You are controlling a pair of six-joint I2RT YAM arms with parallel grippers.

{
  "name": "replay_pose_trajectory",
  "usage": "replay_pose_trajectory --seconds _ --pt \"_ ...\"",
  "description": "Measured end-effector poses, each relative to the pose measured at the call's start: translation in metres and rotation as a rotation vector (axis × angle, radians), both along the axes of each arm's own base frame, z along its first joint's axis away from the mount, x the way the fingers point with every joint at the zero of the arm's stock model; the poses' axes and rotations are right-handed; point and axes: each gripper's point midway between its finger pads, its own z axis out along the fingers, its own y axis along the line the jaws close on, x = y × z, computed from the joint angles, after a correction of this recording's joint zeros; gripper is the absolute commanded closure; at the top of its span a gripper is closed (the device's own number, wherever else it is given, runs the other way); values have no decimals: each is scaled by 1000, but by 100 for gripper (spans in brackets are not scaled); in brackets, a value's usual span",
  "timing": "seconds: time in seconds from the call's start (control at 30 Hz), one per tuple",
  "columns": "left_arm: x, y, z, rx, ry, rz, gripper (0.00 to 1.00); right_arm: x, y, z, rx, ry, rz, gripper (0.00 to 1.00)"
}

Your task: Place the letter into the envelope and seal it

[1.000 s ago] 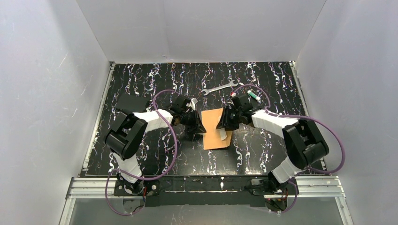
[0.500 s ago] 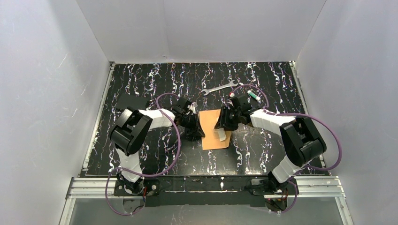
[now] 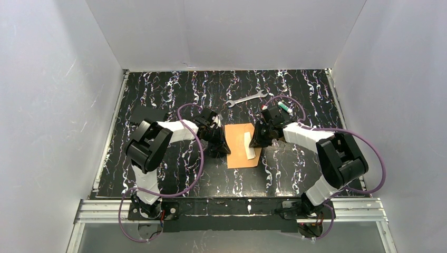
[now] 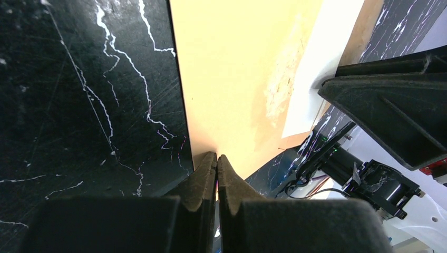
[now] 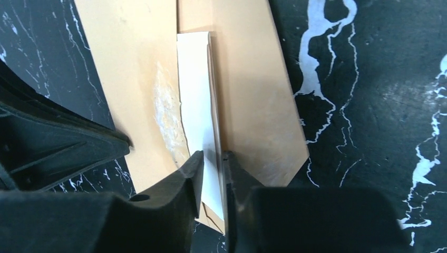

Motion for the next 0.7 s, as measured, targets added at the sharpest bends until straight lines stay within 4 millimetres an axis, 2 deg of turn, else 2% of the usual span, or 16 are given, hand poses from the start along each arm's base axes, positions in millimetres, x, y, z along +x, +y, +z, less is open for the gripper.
replay_pose_trajectory --seconds 0.17,0.3,0.43,0.6,0.7 --pt "0 0 0 5 10 -3 100 -2 -3 -3 -14 8 -4 89" --pt "0 0 1 9 12 -8 69 -7 -5 -8 -14 20 -4 92" --pt "3 -3 13 11 -15 -23 50 -12 -5 -13 -2 34 -8 92" --pt "11 13 17 122 -47 18 43 -10 -5 -13 18 33 -17 92" --pt "9 27 15 194 -44 46 45 -9 -4 -13 28 31 -18 92"
